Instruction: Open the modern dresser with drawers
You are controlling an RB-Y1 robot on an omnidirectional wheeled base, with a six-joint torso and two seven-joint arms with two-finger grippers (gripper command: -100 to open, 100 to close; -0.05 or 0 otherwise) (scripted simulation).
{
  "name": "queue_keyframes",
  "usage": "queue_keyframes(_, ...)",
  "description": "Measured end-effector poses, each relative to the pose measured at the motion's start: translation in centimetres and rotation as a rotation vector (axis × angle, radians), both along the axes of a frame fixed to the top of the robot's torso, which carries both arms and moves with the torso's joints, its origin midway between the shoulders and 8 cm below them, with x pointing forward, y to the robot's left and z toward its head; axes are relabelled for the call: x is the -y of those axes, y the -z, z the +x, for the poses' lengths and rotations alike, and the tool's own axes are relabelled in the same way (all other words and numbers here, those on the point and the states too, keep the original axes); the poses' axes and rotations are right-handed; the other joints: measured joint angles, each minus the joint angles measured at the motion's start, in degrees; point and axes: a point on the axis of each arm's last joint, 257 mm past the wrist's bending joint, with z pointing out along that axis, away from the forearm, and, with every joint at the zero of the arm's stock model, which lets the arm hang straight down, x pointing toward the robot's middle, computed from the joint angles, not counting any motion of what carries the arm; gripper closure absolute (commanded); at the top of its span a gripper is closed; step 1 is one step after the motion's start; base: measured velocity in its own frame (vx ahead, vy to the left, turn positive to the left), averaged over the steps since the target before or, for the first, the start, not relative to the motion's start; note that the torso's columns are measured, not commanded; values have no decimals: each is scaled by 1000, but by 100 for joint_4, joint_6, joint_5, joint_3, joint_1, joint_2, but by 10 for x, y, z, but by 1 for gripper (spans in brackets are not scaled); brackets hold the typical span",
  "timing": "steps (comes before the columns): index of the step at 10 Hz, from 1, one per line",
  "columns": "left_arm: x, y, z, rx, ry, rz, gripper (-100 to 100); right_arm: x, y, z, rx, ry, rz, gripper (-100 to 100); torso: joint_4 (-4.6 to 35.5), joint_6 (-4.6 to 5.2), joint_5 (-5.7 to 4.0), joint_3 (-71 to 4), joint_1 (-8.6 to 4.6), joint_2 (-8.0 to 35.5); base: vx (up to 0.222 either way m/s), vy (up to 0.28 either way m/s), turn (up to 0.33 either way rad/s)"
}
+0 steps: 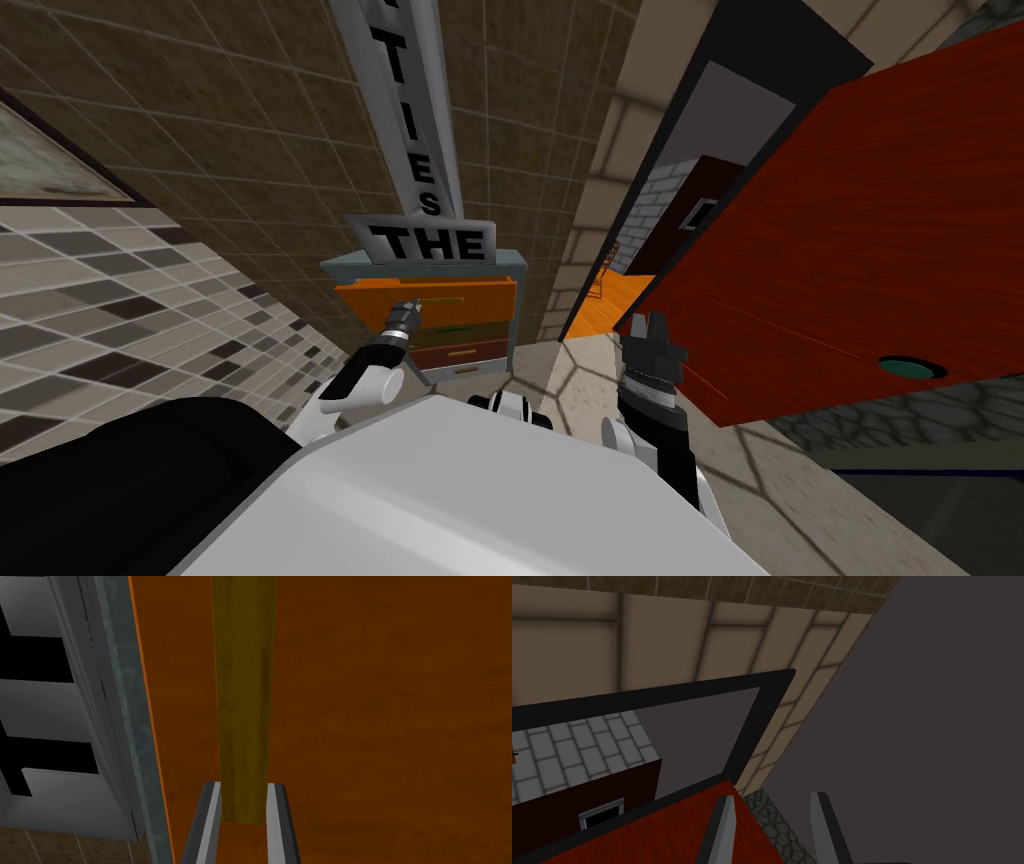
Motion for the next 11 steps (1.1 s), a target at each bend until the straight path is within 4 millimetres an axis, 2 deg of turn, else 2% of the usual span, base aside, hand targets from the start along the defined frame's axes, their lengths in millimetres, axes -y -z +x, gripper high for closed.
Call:
queue_keyframes(4, 3, 0, -5, -11, 4, -3, 100, 0, 0, 0, 0, 0, 0, 0, -3, 7, -4, -12, -7, -15, -133, -56, 18)
queue_keyframes(5, 4, 0, -5, -11, 6, -3, -100, 0, 0, 0, 0, 0, 0, 0, 0, 6, -2, -3, 6, -2, -63, -11, -27)
queue_keyframes(11, -1, -31, -41, -11, -11, -9, -100, 0, 0, 0, 0, 0, 0, 0, 7, 5, -5, -9, 14, -8, 70, 10, -15)
